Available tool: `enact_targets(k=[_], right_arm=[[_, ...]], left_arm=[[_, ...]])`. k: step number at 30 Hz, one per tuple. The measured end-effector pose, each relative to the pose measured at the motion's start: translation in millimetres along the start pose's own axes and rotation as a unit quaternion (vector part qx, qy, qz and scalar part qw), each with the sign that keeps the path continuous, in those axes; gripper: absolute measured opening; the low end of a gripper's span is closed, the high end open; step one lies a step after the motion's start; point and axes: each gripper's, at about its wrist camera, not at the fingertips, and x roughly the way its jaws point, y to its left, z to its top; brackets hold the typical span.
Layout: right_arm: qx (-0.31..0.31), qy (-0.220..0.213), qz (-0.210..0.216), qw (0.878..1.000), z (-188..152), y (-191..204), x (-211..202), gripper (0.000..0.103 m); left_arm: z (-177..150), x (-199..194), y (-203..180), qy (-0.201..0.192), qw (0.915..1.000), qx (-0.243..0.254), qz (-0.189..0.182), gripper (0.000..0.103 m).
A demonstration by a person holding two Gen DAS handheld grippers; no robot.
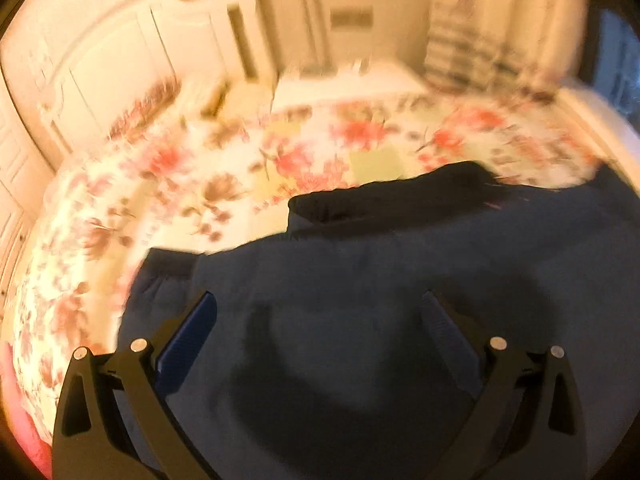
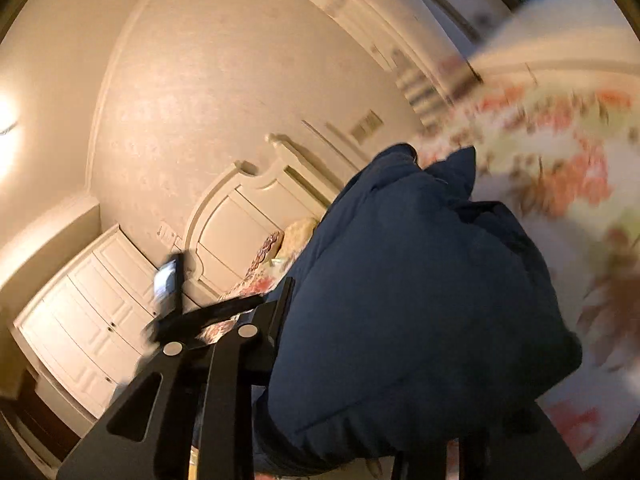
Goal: Fold large clothes
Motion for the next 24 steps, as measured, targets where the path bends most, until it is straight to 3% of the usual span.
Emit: enact_targets(k=[2, 3, 5, 7, 9, 12, 15, 16, 18, 20, 23, 24], right_arm=[[-0.015, -0.005, -0.007, 1.000, 2.5, 5.8, -6.8, 0.036], [-0.021, -0.005, -0.011, 1.000, 4.8, 8.0, -8.5, 0.036], [-0.034, -0.004, -0.017, 0.999, 7.8, 13.1, -8.7, 0.036], [-0.044, -0.003, -0.021, 0.999, 10.9, 18.9, -6.4, 0.036], [-0.059, -0.005, -0.024, 0.998, 11.6, 26.7, -3.7, 0.036], [-0.084, -0.010, -0.024, 0.996, 16.2, 45.1, 1.2, 0.036], [-0.152, -0.007, -0.028, 0.988, 12.4, 86.1, 9.7, 0.036], [-0.190, -0.006, -0.028, 0.981, 9.4, 108.4, 14.2, 0.036], [-0.259, -0.005, -0.031, 0.965, 2.0, 146.0, 25.0, 0.036], [-0.336, 0.003, -0.027, 0.941, -13.5, 188.8, 41.0, 0.036], [-0.464, 0.025, -0.017, 0.885, -59.7, 250.6, 76.5, 0.036], [-0.517, 0.040, -0.017, 0.855, -85.9, 270.6, 91.5, 0.037]], left_arm=[[7.8, 25.4, -7.4, 0.060, 0.9978, -0.006, -0.028, 0.094], [3.6, 20.2, -6.9, 0.057, 0.9974, -0.012, -0.043, 0.086], [-13.7, -1.9, -2.2, 0.031, 0.9963, -0.008, -0.080, 0.079], [-51.7, -48.8, 6.7, -0.031, 0.9926, 0.010, -0.117, 0.080], [-86.0, -74.7, 7.2, -0.061, 0.9905, 0.039, -0.117, 0.085], [-165.1, -88.9, 1.6, -0.056, 0.9840, 0.104, -0.133, 0.087], [-218.2, -104.5, 5.8, -0.107, 0.9730, 0.162, -0.125, 0.087], [-233.8, -111.8, 17.3, -0.110, 0.9691, 0.169, -0.142, 0.088], [-244.7, -124.0, 49.3, -0.121, 0.9677, 0.134, -0.176, 0.088], [-246.2, -135.1, 88.5, -0.149, 0.9714, 0.085, -0.165, 0.088], [-239.4, -150.4, 163.4, -0.187, 0.9769, -0.015, -0.102, 0.088], [-238.0, -157.0, 192.4, -0.199, 0.9748, -0.055, -0.085, 0.088]])
